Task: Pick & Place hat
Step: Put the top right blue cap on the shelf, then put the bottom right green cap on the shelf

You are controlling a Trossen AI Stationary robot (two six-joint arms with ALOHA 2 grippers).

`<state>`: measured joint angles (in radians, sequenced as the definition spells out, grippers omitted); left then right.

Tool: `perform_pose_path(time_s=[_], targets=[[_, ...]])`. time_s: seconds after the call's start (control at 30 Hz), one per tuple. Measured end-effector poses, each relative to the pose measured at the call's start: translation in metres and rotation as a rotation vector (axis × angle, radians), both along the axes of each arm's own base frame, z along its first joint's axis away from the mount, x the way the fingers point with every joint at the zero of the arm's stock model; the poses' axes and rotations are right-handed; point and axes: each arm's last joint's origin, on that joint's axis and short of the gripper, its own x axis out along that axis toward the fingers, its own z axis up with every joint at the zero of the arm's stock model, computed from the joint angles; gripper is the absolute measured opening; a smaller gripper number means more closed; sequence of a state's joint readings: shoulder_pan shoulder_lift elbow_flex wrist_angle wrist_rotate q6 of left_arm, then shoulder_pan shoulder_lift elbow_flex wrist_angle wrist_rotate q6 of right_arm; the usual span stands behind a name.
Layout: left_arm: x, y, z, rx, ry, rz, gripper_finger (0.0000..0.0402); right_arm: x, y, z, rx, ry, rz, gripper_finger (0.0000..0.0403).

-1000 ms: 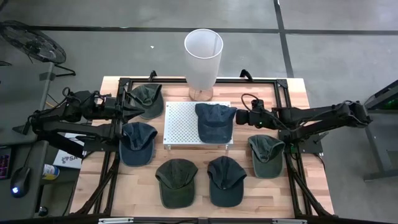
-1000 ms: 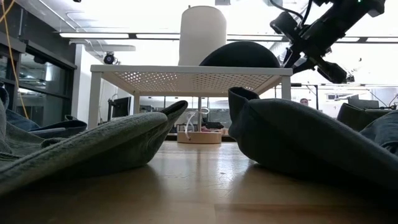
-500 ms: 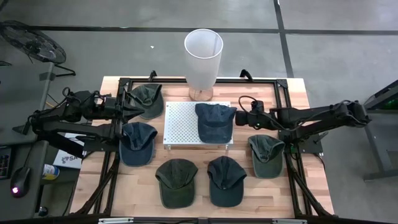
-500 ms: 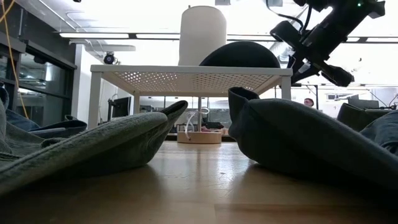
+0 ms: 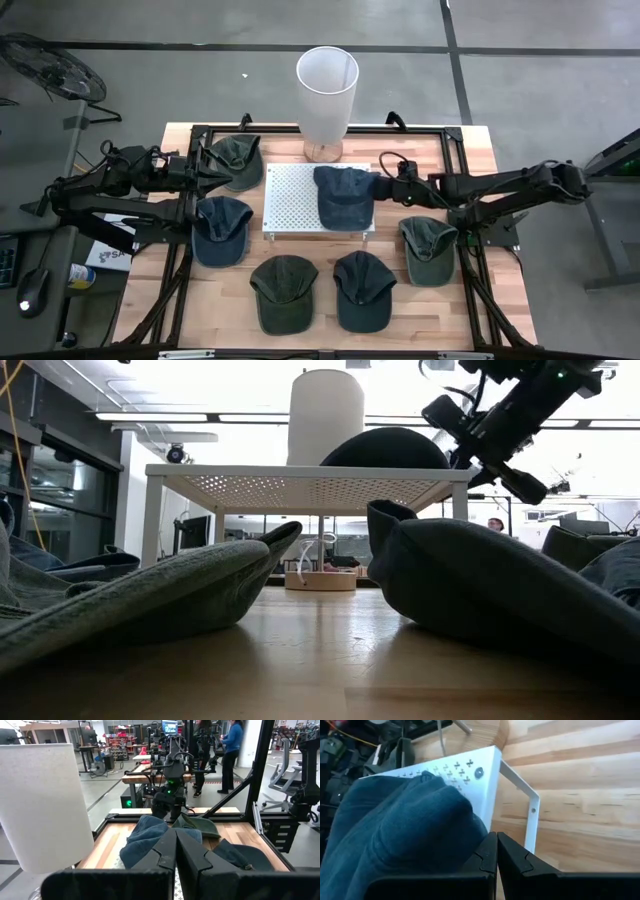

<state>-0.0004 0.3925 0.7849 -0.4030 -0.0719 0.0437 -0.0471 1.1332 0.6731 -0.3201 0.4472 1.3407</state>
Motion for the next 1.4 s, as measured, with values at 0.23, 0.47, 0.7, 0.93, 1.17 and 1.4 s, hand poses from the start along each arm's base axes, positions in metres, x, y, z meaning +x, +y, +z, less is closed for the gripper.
perform_pose_path(time_s=[0.23,0.47,0.7,0.93,1.17,1.4], targets=[[0.0,0.0,0.0,-0.001,0.0,0.0,0.0003,0.003,-0.001,0.003,-0.021,-0.024,0.024,0.0],[0.0,0.0,0.0,-0.023,-0.002,0.0,0.0003,0.003,-0.001,0.003,-0.017,-0.029,0.035,0.0],[0.0,0.0,0.0,-0.023,-0.001,0.0,0.0003,-0.001,-0.002,0.006,-0.042,-0.022,0.015,0.0],[0.0,0.0,0.0,-0.026,-0.001,0.0,0.0003,-0.025,0.002,0.021,-0.021,0.02,0.044,0.0],[0.0,0.0,0.0,-0.027,-0.001,0.0,0.0003,-0.038,0.024,0.064,-0.008,0.222,0.155,0.0],[0.0,0.0,0.0,-0.041,0.0,0.0,0.0003,-0.038,0.059,0.095,0.097,0.487,0.283,0.0]])
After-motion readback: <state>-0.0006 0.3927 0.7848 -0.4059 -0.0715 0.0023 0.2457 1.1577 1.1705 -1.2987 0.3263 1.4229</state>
